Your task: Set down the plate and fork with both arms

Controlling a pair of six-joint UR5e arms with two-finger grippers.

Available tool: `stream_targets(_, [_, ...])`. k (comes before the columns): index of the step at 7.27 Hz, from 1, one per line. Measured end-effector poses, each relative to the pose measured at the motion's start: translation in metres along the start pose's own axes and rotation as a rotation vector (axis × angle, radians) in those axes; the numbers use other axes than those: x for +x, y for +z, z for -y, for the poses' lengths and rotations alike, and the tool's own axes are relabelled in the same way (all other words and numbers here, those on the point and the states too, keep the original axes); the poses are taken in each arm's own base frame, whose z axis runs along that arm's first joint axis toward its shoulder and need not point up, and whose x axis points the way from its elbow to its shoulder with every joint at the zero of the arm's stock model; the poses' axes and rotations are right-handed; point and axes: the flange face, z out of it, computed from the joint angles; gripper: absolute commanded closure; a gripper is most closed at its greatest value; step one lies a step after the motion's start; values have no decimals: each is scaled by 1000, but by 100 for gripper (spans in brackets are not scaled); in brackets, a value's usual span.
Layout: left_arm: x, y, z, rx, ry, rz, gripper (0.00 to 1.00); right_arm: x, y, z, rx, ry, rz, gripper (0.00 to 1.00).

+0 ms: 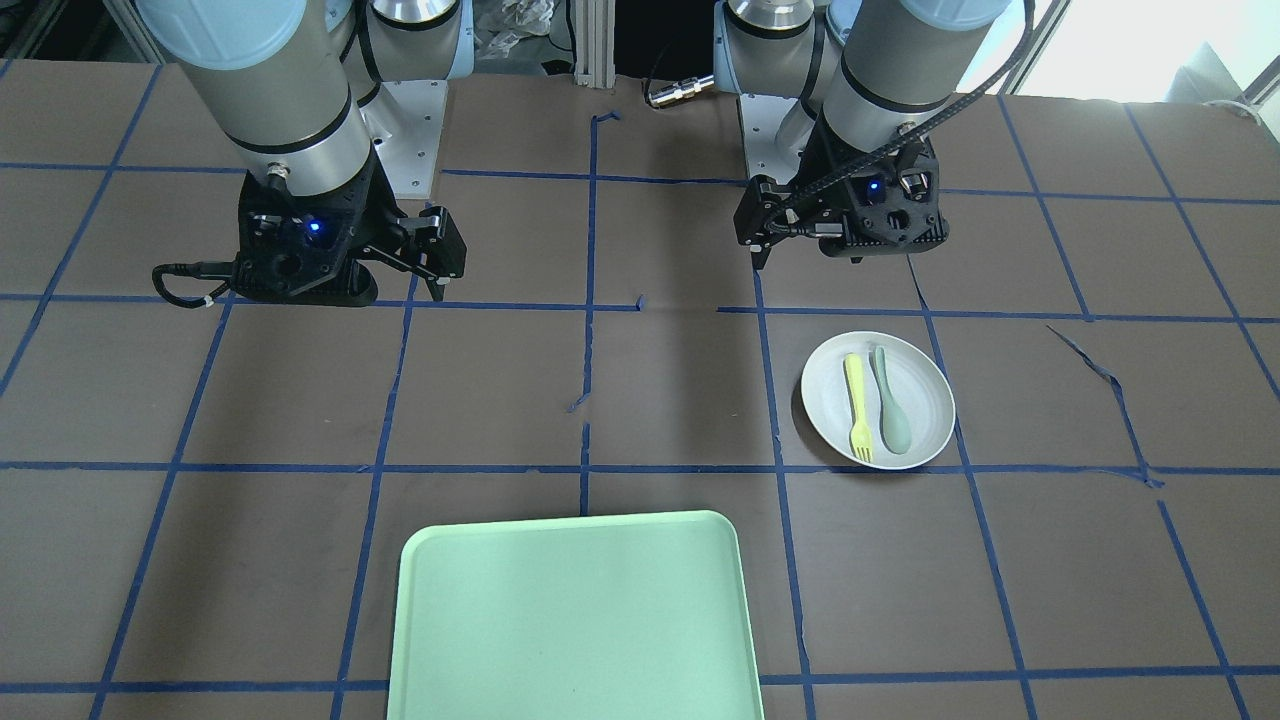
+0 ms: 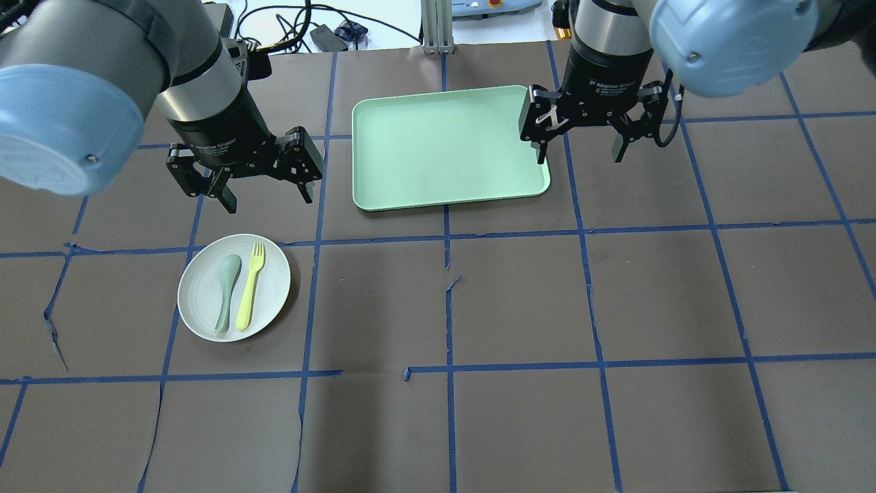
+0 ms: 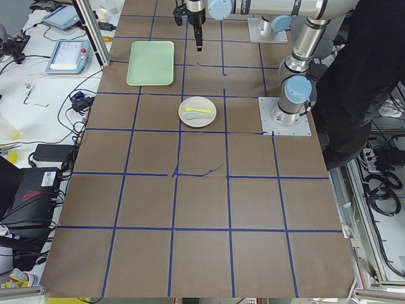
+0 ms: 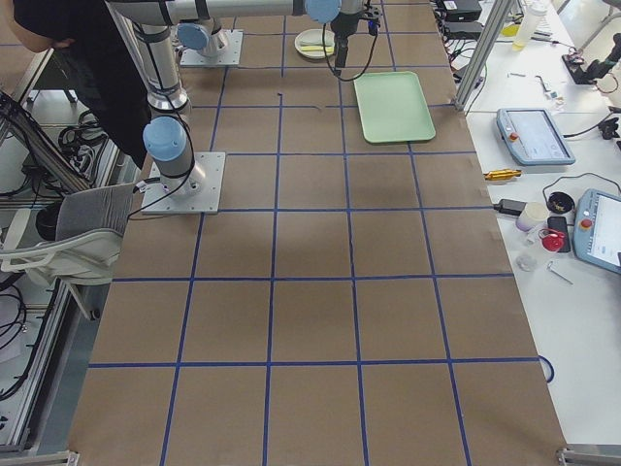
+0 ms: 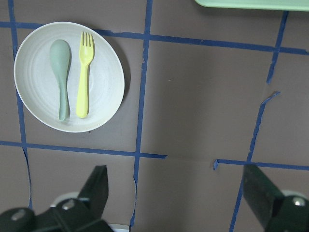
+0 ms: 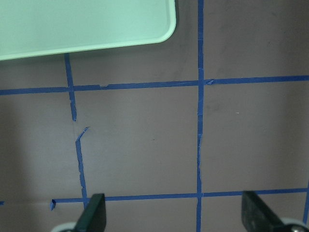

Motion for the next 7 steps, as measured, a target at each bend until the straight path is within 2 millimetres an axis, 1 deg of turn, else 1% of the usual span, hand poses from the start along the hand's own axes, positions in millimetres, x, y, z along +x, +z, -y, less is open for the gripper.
stream_targets(3, [0, 1, -1, -1, -13, -4, 0, 0, -2, 0, 6, 0, 0, 0])
stream_targets(6, [-3, 2, 1, -1, -9, 0, 0, -1, 2, 1, 1, 0, 4, 0])
stream_targets(7, [-11, 4, 5, 4, -15, -2, 0, -1, 5, 2, -5, -1, 5, 0])
